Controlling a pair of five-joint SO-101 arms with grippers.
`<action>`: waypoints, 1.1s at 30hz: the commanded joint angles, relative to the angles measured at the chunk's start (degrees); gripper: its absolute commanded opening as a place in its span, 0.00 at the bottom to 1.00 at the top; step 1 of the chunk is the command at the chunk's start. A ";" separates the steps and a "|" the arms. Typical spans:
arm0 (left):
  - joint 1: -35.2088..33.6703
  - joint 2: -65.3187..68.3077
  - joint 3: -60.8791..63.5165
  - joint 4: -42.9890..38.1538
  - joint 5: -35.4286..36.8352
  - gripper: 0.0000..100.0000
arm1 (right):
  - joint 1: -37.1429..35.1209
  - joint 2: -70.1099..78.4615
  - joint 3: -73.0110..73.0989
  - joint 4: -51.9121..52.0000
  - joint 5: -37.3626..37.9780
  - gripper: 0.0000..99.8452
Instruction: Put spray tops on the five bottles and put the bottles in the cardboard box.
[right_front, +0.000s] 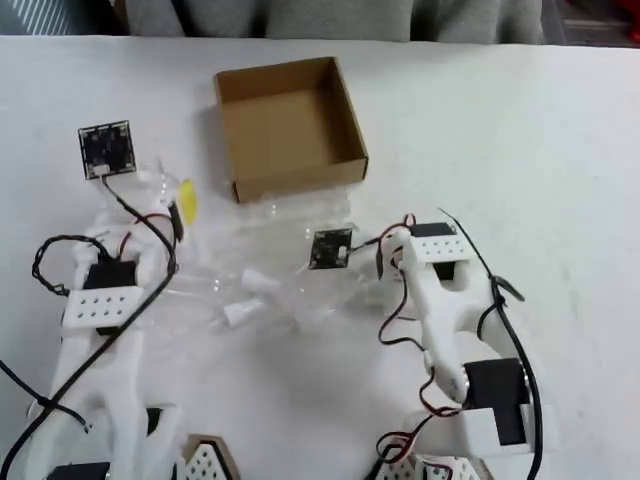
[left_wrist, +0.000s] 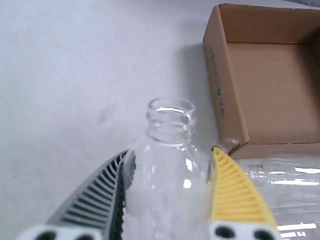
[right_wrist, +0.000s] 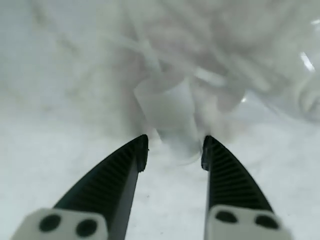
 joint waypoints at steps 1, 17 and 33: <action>-0.66 -2.42 -0.44 -1.23 -0.18 0.02 | -0.40 -0.04 -2.64 -0.75 0.44 0.14; -0.75 -2.42 -0.18 -1.23 -0.18 0.02 | 14.73 -7.69 -16.35 24.57 16.62 0.02; -0.57 -2.42 -0.18 -1.23 -0.18 0.02 | 46.64 -1.98 -32.26 26.59 49.05 0.02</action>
